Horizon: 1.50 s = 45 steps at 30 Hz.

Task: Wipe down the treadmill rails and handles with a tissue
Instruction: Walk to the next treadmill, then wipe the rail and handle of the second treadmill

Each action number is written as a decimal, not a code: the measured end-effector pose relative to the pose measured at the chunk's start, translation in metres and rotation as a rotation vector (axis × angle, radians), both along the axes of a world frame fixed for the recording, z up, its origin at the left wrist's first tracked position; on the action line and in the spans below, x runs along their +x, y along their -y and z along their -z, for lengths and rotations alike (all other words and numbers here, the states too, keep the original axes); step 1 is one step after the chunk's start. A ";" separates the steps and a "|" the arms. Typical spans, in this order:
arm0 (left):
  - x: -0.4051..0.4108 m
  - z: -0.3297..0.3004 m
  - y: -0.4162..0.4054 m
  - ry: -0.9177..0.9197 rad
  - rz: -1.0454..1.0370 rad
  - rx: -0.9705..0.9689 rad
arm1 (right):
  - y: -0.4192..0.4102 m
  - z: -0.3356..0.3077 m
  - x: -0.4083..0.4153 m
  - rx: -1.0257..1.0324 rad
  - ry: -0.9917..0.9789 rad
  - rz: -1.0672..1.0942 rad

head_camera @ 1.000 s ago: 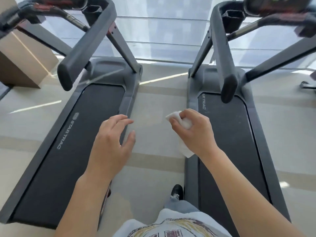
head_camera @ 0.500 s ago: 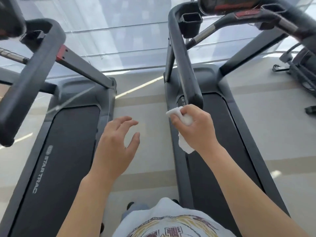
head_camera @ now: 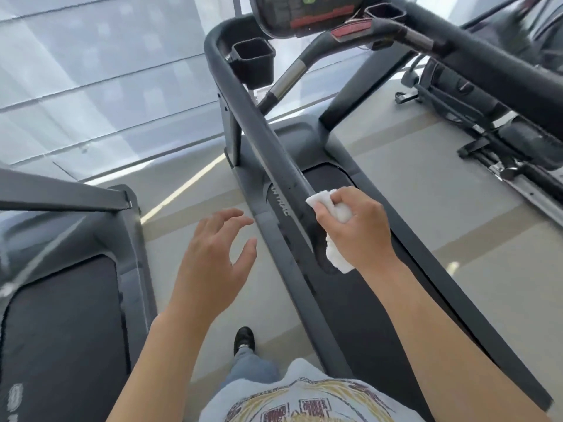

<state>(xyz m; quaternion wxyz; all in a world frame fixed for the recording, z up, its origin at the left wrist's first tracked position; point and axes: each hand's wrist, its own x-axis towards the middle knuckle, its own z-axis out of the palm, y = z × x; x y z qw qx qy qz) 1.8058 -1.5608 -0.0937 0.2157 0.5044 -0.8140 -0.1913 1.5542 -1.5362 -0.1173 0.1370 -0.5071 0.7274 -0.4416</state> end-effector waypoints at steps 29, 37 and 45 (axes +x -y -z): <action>-0.039 0.012 0.262 -0.102 0.584 0.023 | 0.109 0.017 0.048 0.394 -0.578 0.304; -0.038 0.003 0.286 -0.042 0.524 -0.020 | 0.204 0.019 0.055 0.341 -0.626 0.337; -0.089 0.017 0.344 -0.010 0.794 -0.065 | 0.203 0.019 0.049 0.212 -0.497 0.382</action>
